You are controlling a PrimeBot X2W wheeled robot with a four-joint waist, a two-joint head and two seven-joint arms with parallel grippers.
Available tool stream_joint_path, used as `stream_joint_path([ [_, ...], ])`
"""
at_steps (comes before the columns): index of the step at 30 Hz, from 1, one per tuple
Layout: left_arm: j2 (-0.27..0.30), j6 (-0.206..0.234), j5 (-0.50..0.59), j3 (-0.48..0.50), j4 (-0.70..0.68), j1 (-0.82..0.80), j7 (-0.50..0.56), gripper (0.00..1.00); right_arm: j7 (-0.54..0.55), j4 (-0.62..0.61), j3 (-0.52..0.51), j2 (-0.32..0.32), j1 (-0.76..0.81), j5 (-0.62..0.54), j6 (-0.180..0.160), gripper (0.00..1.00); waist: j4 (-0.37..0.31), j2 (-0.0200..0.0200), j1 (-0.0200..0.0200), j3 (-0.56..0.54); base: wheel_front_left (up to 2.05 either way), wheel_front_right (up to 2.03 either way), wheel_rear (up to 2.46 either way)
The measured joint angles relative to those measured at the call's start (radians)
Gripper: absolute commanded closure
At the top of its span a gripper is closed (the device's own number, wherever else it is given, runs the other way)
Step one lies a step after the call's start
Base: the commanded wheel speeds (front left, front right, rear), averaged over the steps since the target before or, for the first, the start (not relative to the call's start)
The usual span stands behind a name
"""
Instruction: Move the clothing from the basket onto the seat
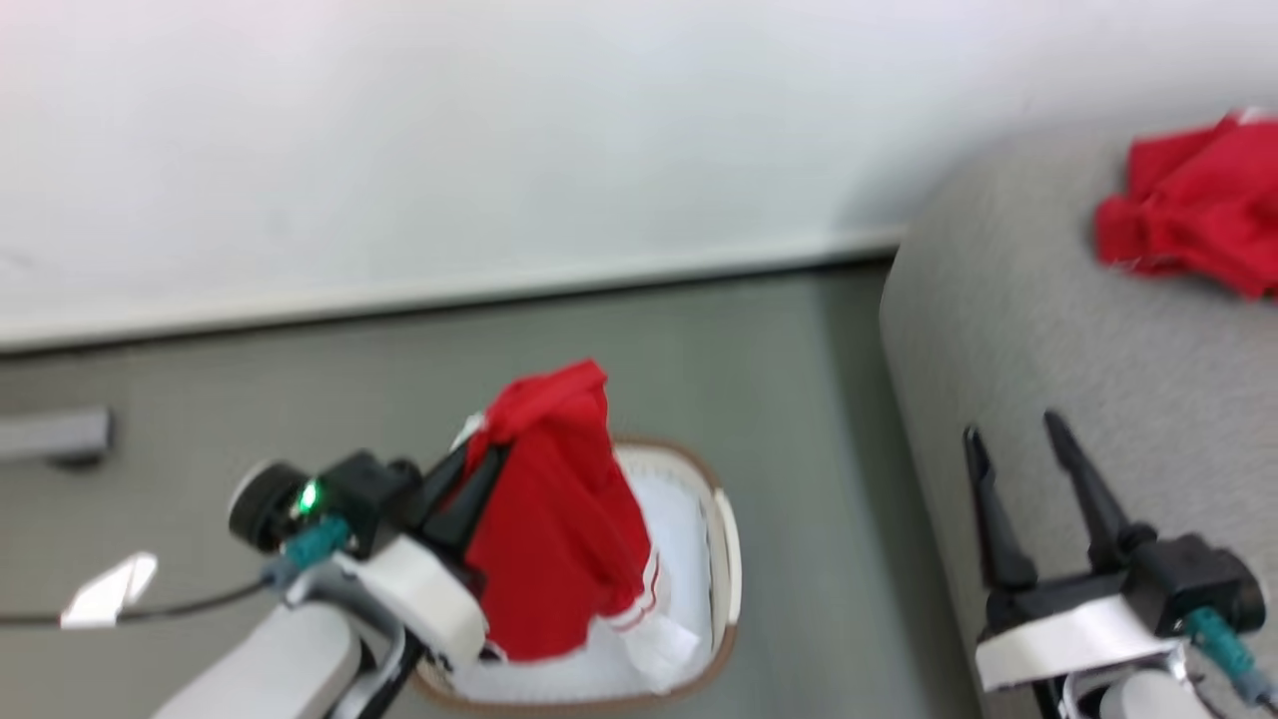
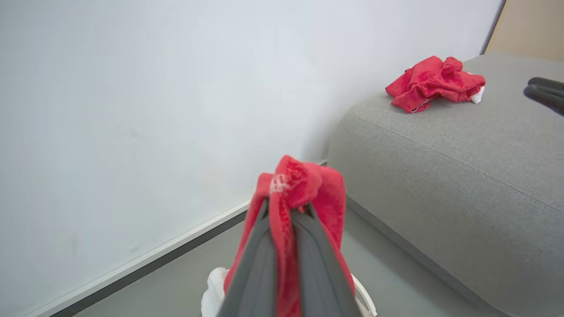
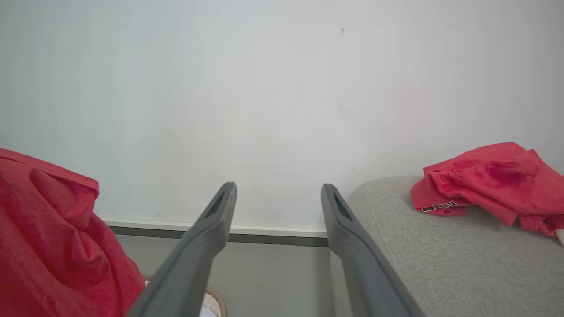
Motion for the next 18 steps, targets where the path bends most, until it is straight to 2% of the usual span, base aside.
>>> stream_joint_path([
  [9, 0.047, 0.061, 0.0, 0.018, -0.114, 0.117, 0.0, 1.0, 0.0, 0.019, 0.117, 0.0, 0.082, 0.053, 0.0, 0.0, -0.005, 0.0, 0.0, -0.201, 0.0, 0.0, 0.0],
  [15, 0.063, 0.079, 0.001, 0.012, -0.174, 0.132, 0.017, 1.0, 0.0, 0.026, 0.199, -0.001, 0.091, 0.075, 0.0, 0.0, -0.005, 0.0, 0.0001, -0.254, 0.0, 0.0, 0.0],
  [18, 0.066, 0.086, 0.001, 0.011, -0.196, 0.133, 0.026, 1.0, 0.0, 0.027, 0.275, -0.019, 0.081, 0.114, 0.0, 0.0, 0.001, 0.0, 0.0003, -0.258, 0.0, 0.0, 0.0],
])
